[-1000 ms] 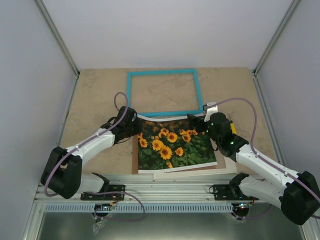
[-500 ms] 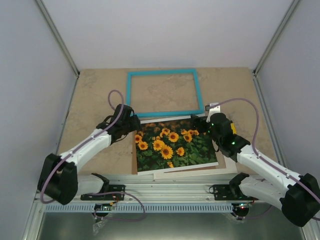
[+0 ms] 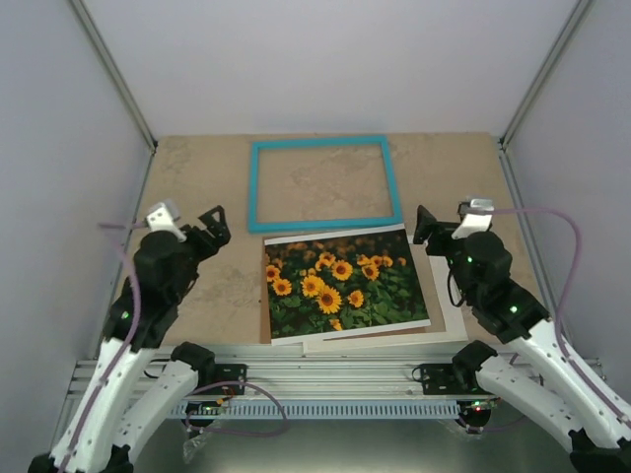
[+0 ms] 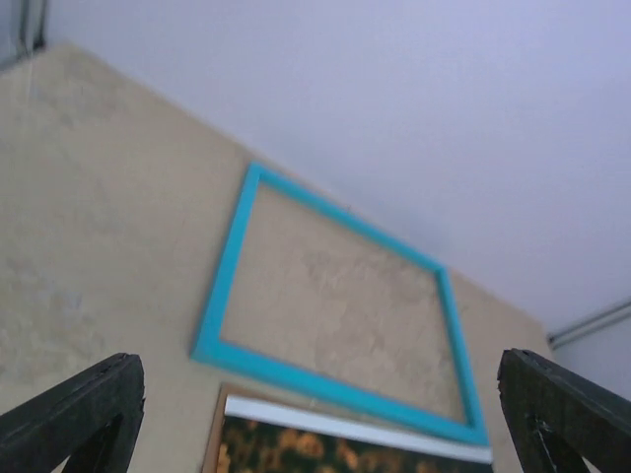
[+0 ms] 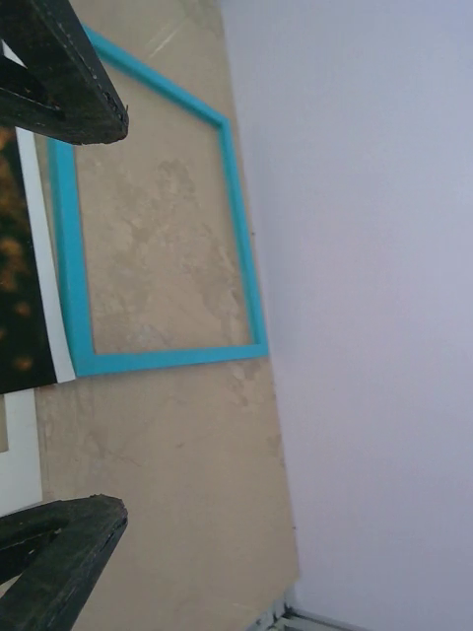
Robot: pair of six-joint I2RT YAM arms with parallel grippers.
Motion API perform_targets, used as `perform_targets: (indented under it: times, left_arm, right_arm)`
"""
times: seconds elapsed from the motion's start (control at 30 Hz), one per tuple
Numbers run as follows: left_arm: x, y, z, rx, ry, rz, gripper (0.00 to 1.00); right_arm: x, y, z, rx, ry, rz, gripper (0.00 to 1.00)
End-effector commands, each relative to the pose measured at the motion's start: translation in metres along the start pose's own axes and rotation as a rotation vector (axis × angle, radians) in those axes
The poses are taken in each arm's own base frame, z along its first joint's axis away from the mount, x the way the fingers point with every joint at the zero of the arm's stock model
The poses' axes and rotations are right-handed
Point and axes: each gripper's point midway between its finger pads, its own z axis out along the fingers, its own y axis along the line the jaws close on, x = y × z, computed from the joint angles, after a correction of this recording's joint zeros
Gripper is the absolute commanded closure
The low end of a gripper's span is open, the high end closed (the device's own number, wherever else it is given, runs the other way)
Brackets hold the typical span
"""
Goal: Take the photo out of the frame
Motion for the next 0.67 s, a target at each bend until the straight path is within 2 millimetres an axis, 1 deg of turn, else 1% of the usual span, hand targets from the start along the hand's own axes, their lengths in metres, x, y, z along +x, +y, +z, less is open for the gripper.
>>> perform_targets:
  times: [0.0, 0.1, 0.2, 0.33, 0.43, 0.63]
  left_arm:
    - [-0.037, 0.007, -0.044, -0.025, -0.148, 0.045, 0.0]
    - [-0.052, 0.012, -0.069, 0.002, -0.26, 0.041, 0.0]
    - [-0.056, 0.022, -0.088, 0.025, -0.358, 0.018, 0.0]
    - [-0.059, 0.026, -0.101, 0.047, -0.405, -0.002, 0.0]
    - [-0.059, 0.03, -0.103, 0.034, -0.414, -0.014, 0.0]
    - [-0.054, 0.026, -0.093, 0.035, -0.372, 0.004, 0.0]
  right_arm:
    - [-0.007, -0.013, -0.015, 0.02, -0.056, -0.014, 0.02]
    - [-0.003, -0.008, -0.016, -0.029, -0.091, -0.018, 0.02]
    - [0.002, -0.009, -0.016, -0.035, -0.106, -0.017, 0.02]
    - [0.002, -0.009, -0.016, -0.039, -0.116, -0.015, 0.02]
    - [0.004, -0.009, -0.016, -0.044, -0.113, -0.017, 0.02]
    - [0.004, -0.01, -0.017, -0.043, -0.115, -0.01, 0.02]
